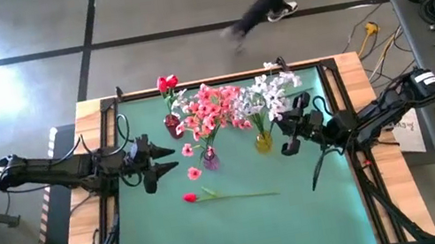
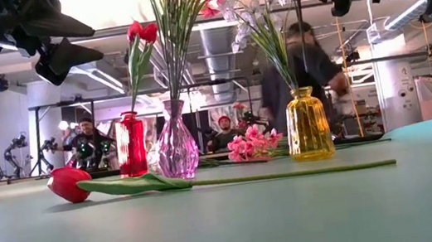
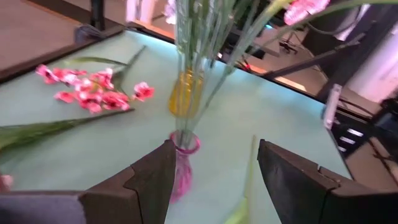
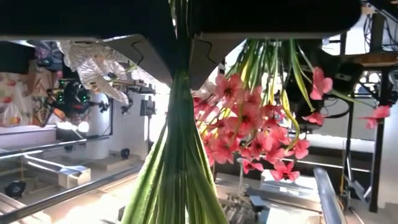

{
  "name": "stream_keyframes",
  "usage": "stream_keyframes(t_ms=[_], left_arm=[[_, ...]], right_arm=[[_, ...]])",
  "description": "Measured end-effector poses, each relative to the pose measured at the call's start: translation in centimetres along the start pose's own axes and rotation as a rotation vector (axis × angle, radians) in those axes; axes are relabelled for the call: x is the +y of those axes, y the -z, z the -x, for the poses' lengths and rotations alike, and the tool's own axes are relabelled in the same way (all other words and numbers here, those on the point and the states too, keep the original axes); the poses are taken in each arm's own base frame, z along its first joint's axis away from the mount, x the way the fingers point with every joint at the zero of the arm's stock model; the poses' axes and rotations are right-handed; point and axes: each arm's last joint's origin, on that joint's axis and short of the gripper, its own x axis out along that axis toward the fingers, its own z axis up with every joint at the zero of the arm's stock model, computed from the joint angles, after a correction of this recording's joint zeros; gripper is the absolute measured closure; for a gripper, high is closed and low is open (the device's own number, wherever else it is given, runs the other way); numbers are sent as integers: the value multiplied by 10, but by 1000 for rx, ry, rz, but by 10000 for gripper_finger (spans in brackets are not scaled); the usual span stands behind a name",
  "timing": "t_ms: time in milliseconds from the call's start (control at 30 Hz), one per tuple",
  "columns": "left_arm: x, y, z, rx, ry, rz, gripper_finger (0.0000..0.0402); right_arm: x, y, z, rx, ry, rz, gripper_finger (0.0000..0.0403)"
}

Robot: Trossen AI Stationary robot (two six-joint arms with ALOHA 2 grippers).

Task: Sort flowers into vase by color
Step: Put the bottom white flower into the yellow vase

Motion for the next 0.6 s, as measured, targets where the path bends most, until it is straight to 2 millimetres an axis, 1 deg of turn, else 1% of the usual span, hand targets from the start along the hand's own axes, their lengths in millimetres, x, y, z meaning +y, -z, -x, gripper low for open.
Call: stream_keyframes(t_ms=[300,467,600], left_arm=[[0,-4,0,-53,-34,-34,185],[-1,-7,0,-83,-35,-95,185],[-1,-8,0,-91,-34,-142,185]], right_arm=[[1,2,-1,9,5,-67,385],[-4,3,-3,13,40,-82,385],[-6,9,-4,37,74,-112,385]])
